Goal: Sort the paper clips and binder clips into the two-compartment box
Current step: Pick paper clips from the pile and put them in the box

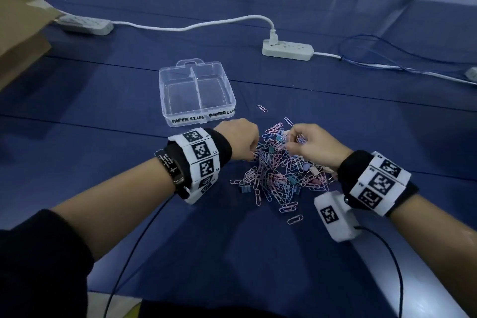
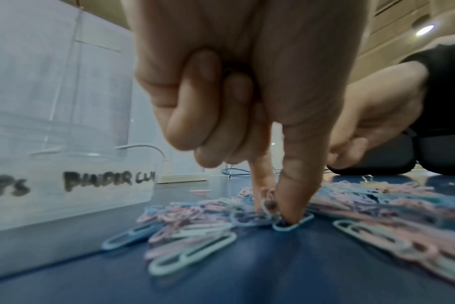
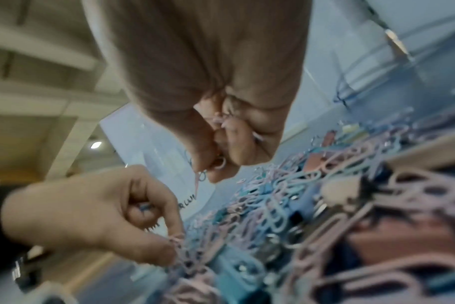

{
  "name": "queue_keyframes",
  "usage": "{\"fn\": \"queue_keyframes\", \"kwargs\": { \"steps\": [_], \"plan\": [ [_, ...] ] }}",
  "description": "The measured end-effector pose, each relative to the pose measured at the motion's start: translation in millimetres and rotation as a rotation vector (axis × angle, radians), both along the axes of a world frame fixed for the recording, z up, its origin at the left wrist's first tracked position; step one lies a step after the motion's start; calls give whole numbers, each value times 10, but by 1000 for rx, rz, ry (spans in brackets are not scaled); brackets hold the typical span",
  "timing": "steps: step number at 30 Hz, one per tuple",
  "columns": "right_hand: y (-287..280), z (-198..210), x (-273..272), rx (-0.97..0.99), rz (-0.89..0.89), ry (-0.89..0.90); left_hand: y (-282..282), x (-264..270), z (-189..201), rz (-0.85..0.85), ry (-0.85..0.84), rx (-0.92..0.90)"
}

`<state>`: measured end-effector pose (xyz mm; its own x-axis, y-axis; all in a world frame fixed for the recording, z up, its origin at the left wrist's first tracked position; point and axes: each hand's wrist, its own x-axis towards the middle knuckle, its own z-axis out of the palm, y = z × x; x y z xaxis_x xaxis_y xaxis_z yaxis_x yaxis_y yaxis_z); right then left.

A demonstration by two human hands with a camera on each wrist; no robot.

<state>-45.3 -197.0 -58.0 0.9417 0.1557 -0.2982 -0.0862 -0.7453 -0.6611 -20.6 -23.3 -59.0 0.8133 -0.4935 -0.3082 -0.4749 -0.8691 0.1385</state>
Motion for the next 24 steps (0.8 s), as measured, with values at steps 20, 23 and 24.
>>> {"fn": "queue_keyframes", "kwargs": {
  "steps": [20,23,24],
  "plan": [
    [-105,18,35,1091,-313,565,29,64,35,653,986,-1070],
    [-79,23,50,1024,-297,549,68,49,88,630,1069,-1203],
    [-69,32,53,1004,-286,536,82,44,98,625,1067,-1219]
  ]
}}
